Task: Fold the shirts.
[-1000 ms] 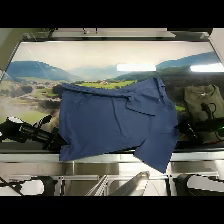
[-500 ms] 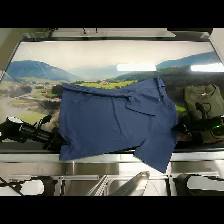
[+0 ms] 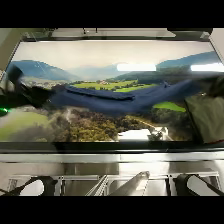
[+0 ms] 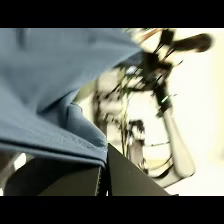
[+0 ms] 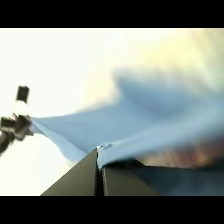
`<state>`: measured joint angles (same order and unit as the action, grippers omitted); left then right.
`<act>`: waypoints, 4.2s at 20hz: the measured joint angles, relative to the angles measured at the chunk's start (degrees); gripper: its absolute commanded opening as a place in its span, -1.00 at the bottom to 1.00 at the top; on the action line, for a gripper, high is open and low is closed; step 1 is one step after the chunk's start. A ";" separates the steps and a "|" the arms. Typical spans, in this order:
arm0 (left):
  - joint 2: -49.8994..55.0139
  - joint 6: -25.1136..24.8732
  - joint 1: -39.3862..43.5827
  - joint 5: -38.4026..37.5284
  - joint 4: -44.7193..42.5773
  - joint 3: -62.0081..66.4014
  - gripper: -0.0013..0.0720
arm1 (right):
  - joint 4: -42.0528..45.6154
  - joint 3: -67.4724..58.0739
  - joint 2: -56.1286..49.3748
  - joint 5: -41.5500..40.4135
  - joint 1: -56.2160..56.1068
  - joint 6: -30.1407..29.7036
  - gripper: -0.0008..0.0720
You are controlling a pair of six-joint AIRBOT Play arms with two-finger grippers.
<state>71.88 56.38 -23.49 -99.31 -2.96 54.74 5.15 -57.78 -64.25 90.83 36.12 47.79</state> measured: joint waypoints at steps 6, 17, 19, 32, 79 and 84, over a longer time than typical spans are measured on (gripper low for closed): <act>-12.50 -1.88 -8.24 -5.99 39.32 21.55 -0.89 | -16.74 -11.34 27.78 -19.58 8.13 -3.72 -0.94; -16.52 2.27 -23.61 -1.25 30.62 20.15 -0.89 | -11.82 -12.41 36.59 -25.31 15.02 -8.74 -0.94; -13.09 1.46 -18.60 0.33 25.11 16.04 -0.89 | -10.51 -9.90 32.35 -21.40 13.14 -8.44 -0.94; 34.25 -10.67 -2.54 7.82 11.30 15.43 -0.90 | -10.40 7.82 -18.56 -31.74 -13.07 -24.39 -0.94; 57.90 -8.20 2.40 15.10 -30.40 62.42 -0.32 | 5.40 -5.86 -38.66 -33.73 -15.45 -23.23 -0.11; 51.95 -2.75 -1.05 9.62 -34.62 62.42 -0.33 | 18.01 -5.92 -31.30 -32.98 -13.86 -12.24 -0.10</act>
<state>123.83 53.63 -24.53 -89.69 -37.58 117.16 23.16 -63.70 -95.55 57.84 22.26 35.55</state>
